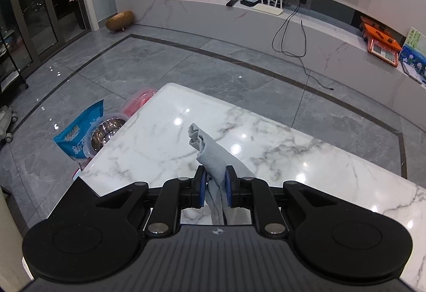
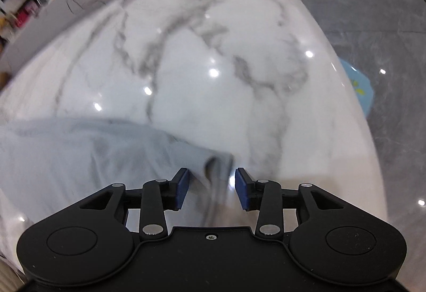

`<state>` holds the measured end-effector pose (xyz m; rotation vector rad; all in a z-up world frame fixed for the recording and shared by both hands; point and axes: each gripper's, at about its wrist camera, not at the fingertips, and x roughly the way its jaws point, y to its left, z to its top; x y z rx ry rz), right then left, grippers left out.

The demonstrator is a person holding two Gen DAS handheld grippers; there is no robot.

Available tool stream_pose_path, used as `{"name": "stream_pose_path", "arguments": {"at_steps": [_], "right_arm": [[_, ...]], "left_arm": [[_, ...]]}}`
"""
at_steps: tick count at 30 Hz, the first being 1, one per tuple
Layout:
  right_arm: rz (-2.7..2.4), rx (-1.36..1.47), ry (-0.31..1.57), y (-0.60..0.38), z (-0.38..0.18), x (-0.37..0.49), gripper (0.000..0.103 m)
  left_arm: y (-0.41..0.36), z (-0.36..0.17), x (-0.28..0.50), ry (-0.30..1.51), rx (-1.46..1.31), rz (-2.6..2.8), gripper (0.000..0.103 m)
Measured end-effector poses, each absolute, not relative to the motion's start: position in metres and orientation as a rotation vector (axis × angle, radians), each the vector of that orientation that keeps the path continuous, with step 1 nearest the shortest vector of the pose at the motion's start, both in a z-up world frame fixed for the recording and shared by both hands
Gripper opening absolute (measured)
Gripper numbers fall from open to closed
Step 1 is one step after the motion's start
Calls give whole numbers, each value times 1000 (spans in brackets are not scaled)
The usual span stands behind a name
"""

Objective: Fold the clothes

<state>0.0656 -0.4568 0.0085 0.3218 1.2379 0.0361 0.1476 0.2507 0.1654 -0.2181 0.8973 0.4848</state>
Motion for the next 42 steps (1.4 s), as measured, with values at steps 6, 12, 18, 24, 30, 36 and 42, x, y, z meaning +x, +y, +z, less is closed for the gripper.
{"name": "stream_pose_path", "arguments": {"at_steps": [6, 12, 18, 24, 30, 36, 42], "right_arm": [[-28, 155, 1232, -443, 21, 63, 6], [-80, 70, 1240, -446, 12, 74, 4], [-89, 21, 1185, -434, 28, 62, 27], [-3, 7, 1187, -402, 35, 52, 27], [105, -94, 1214, -357, 38, 30, 27], [90, -100, 1235, -357, 40, 7, 27], [79, -54, 1221, -384, 44, -7, 27]], "left_arm": [[251, 164, 137, 890, -153, 536, 13], [256, 163, 132, 891, -168, 541, 13], [240, 179, 115, 848, -246, 409, 13], [169, 205, 90, 807, -254, 186, 13], [81, 223, 65, 788, -271, -48, 13], [-7, 241, 40, 761, -286, -280, 13], [-71, 228, 48, 747, -335, -482, 13]]}}
